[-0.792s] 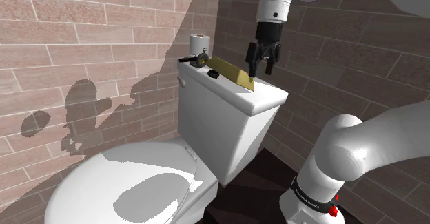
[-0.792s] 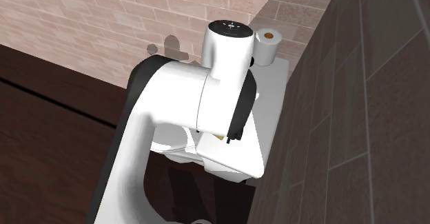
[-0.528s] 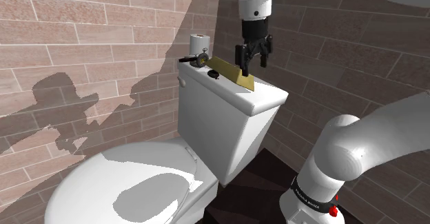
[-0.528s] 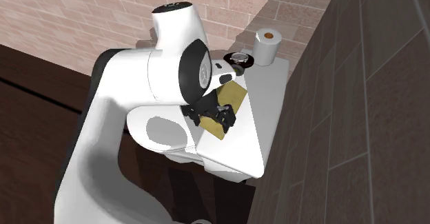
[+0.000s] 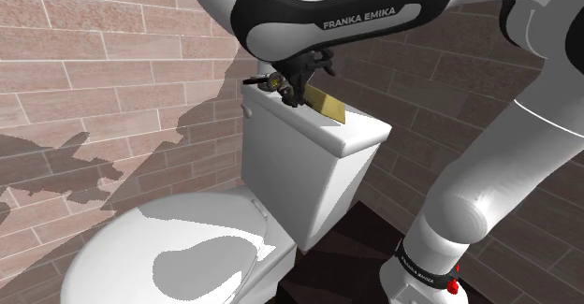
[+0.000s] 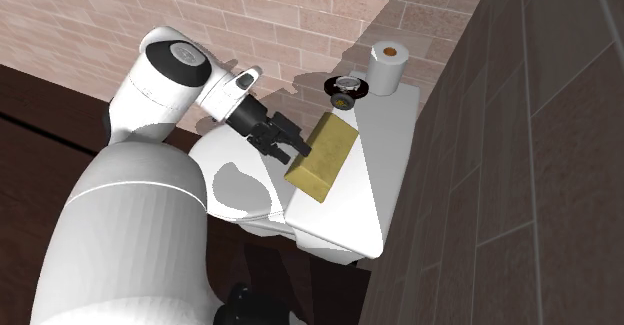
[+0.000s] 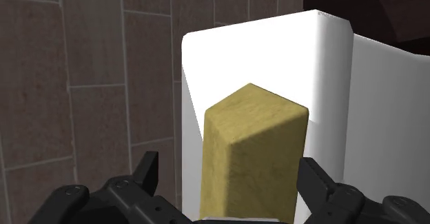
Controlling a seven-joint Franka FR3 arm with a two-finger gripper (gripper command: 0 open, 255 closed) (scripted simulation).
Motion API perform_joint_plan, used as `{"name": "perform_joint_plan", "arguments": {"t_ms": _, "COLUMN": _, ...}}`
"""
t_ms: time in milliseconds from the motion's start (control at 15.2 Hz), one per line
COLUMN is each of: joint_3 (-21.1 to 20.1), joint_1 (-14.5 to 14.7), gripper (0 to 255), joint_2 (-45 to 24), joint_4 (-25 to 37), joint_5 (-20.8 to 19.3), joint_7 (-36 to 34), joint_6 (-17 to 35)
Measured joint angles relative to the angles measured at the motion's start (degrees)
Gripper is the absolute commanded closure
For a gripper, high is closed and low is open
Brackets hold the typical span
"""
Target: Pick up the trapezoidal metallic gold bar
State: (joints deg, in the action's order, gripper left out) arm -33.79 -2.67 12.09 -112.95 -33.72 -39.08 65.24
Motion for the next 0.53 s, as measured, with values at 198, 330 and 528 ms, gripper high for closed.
{"name": "perform_joint_plan", "arguments": {"t_ms": 198, "joint_3": -0.22, "joint_1": 0.07, "gripper": 0, "joint_2": -0.44, "joint_4": -1.84, "joint_5": -0.01, "joint_7": -1.63, "joint_6": 1.38}}
{"name": "perform_joint_plan", "arguments": {"t_ms": 330, "joint_3": -0.27, "joint_1": 0.13, "gripper": 0, "joint_2": -0.63, "joint_4": -3.16, "joint_5": 0.27, "joint_7": -2.64, "joint_6": 2.49}}
{"name": "perform_joint_plan", "arguments": {"t_ms": 528, "joint_3": -0.27, "joint_1": 0.13, "gripper": 255, "joint_2": -0.69, "joint_4": -3.43, "joint_5": 0.3, "joint_7": -2.85, "joint_6": 2.75}}
